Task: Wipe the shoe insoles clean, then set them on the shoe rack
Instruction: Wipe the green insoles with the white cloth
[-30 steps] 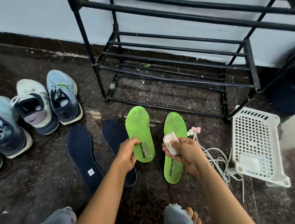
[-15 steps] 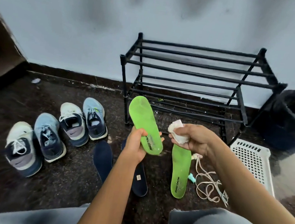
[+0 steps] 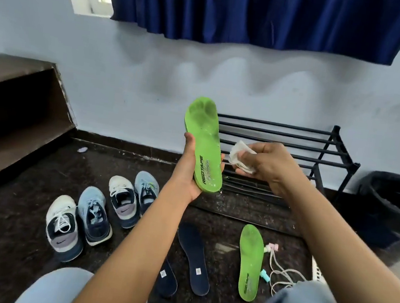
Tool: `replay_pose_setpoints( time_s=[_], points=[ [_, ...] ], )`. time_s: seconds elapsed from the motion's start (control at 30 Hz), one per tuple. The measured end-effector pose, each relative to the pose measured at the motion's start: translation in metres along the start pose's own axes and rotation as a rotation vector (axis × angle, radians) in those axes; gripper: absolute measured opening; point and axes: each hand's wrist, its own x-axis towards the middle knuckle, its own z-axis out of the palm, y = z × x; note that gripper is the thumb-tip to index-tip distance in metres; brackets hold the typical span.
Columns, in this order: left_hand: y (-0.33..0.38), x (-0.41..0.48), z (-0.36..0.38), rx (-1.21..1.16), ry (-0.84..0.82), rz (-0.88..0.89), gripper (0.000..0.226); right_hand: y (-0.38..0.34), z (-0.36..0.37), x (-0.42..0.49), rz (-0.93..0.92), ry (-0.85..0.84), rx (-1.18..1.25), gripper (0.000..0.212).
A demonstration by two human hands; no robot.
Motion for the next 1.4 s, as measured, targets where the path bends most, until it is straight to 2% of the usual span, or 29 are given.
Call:
replay_pose_setpoints(
  time_s=[0.07,0.17,0.23,0.33,0.43,0.53,0.6,0.7,0.97,1.03,1.2,1.4],
  points=[
    [0.011,-0.011,0.006,0.067,-0.003,0.007,0.088,-0.009,0.008,-0.013,-0.137,0.090,-0.061,0.008],
    [0.023,-0.024,0.008,0.114,0.004,0.030,0.090,-0.013,0.020,-0.031,-0.306,0.182,-0.169,0.020],
    [0.030,-0.034,0.005,0.091,0.006,0.036,0.084,-0.010,0.027,-0.044,-0.362,0.203,-0.190,0.027],
    [0.030,-0.045,-0.002,0.007,-0.024,0.066,0.072,-0.003,0.033,-0.058,-0.435,0.251,-0.244,0.017],
    [0.026,-0.046,-0.001,-0.074,-0.036,0.093,0.071,0.004,0.037,-0.061,-0.531,0.385,-0.306,0.011],
    [0.024,-0.043,0.004,-0.048,-0.088,0.092,0.080,0.010,0.045,-0.063,-0.741,0.487,-0.514,0.008],
    [0.023,-0.042,0.005,-0.005,-0.137,0.074,0.084,0.014,0.049,-0.062,-0.820,0.464,-0.712,0.010],
    [0.024,-0.042,0.008,-0.024,-0.180,0.071,0.086,0.021,0.055,-0.059,-0.814,0.386,-0.864,0.011],
    [0.028,-0.031,0.005,-0.109,-0.206,0.119,0.089,0.024,0.071,-0.069,-0.679,0.170,-0.777,0.023],
    [0.027,-0.030,0.004,-0.107,-0.208,0.130,0.088,0.023,0.074,-0.070,-0.640,0.179,-0.677,0.023],
    [0.023,-0.031,0.014,-0.047,-0.202,0.131,0.081,0.017,0.077,-0.063,-0.620,0.351,-0.514,0.021],
    [0.029,-0.029,0.012,-0.121,-0.194,0.119,0.082,0.013,0.069,-0.066,-0.552,0.133,-0.556,0.021]
  ],
)
